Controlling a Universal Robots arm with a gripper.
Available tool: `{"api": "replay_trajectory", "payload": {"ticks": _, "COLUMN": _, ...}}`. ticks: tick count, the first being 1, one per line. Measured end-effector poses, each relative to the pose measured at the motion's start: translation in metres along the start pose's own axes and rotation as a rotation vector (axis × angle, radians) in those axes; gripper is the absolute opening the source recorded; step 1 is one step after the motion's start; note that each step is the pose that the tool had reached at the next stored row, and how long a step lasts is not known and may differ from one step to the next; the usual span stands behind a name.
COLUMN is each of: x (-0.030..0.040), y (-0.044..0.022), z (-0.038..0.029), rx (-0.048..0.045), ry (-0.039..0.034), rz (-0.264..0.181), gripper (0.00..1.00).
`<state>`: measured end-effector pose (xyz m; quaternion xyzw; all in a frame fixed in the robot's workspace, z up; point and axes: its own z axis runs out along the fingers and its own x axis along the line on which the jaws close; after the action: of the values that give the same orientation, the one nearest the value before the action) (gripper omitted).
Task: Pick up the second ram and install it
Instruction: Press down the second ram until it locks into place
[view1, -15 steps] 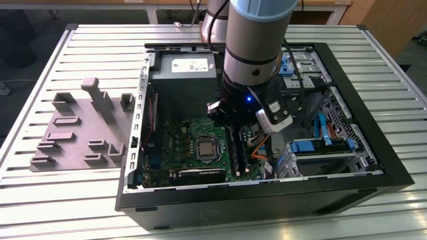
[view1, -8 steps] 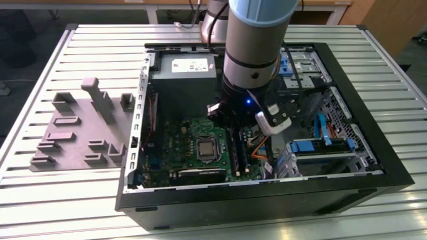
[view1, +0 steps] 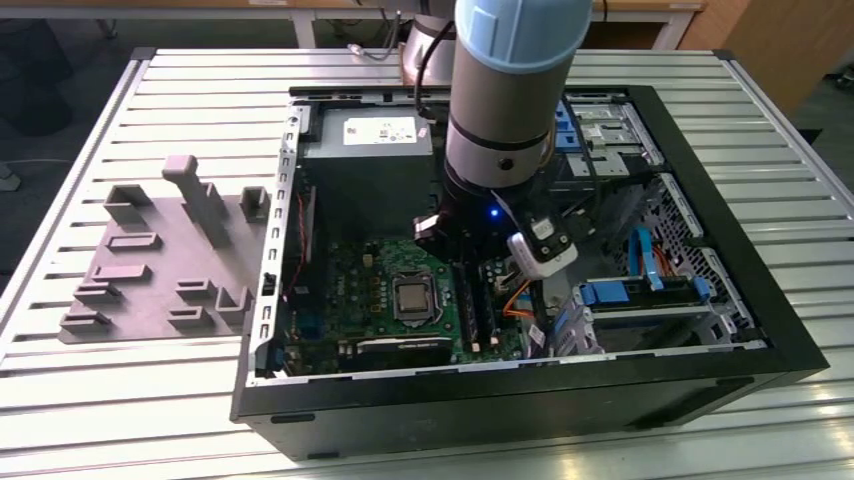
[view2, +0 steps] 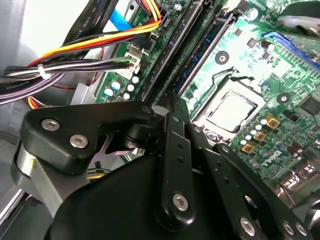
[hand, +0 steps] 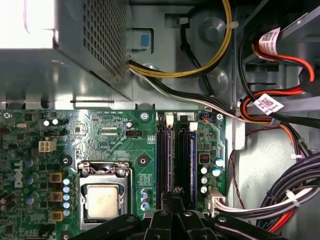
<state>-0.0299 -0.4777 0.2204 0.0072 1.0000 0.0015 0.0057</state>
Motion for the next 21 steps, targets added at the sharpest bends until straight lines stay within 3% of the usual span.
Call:
{"api": "replay_trajectory", "payload": {"ticks": 7, "x": 0.0001, "y": 0.0002, "z": 0.0063, "rx": 0.0007, "ry": 0.0028, "rz": 0.000, "gripper": 0.11}}
{"api": "replay_trajectory", "payload": {"ticks": 9, "x": -0.0002, "y": 0.0006, "z": 0.0025, "rx": -0.0049, "ry": 0.0016, "rz": 0.000, "gripper": 0.11}}
{"api": "replay_trajectory", "payload": {"ticks": 15, "x": -0.0002, "y": 0.0002, "z": -0.0241, "rx": -0.0032, "ry": 0.0027, "rz": 0.000, "gripper": 0.11}}
{"api": "replay_trajectory", "payload": {"ticks": 17, "x": -0.0002, "y": 0.0002, "z": -0.0281, "rx": -0.0033, "ry": 0.0026, "rz": 0.000, "gripper": 0.11}}
{"api": "replay_trajectory", "payload": {"ticks": 21, "x": -0.0002, "y": 0.0002, "z": -0.0291, "rx": -0.0041, "ry": 0.0026, "rz": 0.000, "gripper": 0.11}}
